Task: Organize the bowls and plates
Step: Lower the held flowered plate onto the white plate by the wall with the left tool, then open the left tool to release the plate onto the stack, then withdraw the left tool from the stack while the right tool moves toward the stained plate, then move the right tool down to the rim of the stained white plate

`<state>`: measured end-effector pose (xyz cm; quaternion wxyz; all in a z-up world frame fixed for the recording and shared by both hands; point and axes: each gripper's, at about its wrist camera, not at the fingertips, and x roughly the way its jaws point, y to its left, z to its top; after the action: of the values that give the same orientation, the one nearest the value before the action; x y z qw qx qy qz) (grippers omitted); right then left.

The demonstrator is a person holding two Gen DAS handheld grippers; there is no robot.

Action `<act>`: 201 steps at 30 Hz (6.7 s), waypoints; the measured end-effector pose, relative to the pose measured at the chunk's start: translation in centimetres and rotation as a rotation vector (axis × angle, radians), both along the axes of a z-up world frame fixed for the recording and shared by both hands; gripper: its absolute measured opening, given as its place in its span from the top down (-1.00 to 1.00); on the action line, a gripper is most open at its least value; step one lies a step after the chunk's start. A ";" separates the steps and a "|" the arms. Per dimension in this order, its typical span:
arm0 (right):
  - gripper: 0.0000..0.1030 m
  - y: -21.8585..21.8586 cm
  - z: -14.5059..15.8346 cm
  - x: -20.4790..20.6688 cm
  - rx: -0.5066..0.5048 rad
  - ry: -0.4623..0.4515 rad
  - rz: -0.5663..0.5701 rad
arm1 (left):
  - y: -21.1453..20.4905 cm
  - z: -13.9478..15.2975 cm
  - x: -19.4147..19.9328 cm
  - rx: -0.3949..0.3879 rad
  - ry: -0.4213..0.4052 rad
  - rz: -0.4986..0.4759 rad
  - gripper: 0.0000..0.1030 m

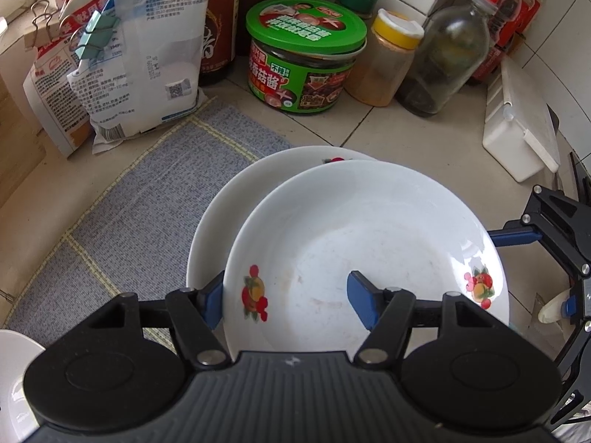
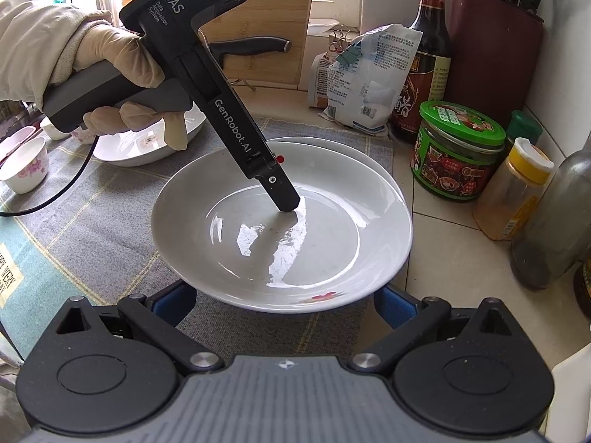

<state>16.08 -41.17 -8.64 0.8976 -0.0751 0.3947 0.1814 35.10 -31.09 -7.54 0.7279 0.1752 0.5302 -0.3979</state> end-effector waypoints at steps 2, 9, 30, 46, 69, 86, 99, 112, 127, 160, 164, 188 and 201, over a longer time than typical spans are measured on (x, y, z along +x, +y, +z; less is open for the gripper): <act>-1.00 0.0 0.0 0.1 0.002 0.001 -0.001 | -0.1 0.1 0.0 0.004 -0.003 -0.004 -0.30; -1.00 0.0 -0.1 0.1 0.004 0.004 0.000 | -0.8 0.2 0.1 0.022 -0.009 -0.018 -0.39; -1.00 -0.5 0.0 -0.1 0.050 -0.004 -0.013 | -1.9 0.3 0.1 0.064 -0.011 -0.024 -0.50; -1.00 -0.8 0.0 0.1 0.065 -0.010 -0.009 | -2.1 0.2 0.4 0.090 0.012 -0.034 -0.54; -1.00 -0.4 -0.1 0.3 0.045 -0.008 0.017 | -1.6 1.2 -0.2 0.107 -0.019 -0.029 -0.55; -1.00 0.5 -0.2 0.1 0.009 -0.010 0.046 | 1.1 3.2 -1.3 0.042 -0.116 0.049 -0.62; -1.00 1.3 0.2 -1.0 0.005 -0.044 0.072 | 4.3 5.3 -11.3 -0.058 -0.389 0.161 -0.70; -1.00 4.2 0.0 -2.2 0.043 -0.034 0.132 | 11.7 2.8 -18.7 -0.035 -0.456 0.508 -0.78; -1.00 12.1 0.7 -1.5 -0.028 0.024 0.112 | 21.5 -0.5 -18.5 -0.061 -0.439 0.613 -0.78; -1.00 18.0 1.9 8.8 -0.036 0.044 0.186 | 22.3 -4.3 -12.5 -0.055 -0.433 0.714 -0.99; -1.00 18.0 1.8 11.4 -0.010 0.057 0.203 | 22.1 -4.4 -12.3 -0.052 -0.438 0.718 -1.00; -1.00 18.7 -2.6 21.5 0.136 0.328 0.158 | 22.1 -4.4 -11.8 -0.052 -0.449 0.764 -1.00; -1.00 19.8 -2.3 22.3 0.046 0.350 0.269 | 22.3 -4.4 -12.1 -0.074 -0.473 0.724 -1.00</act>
<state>38.39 -21.34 -10.97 0.7846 -0.0742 0.5267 0.3185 23.00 -8.83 -11.90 0.9278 0.0380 0.3614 -0.0847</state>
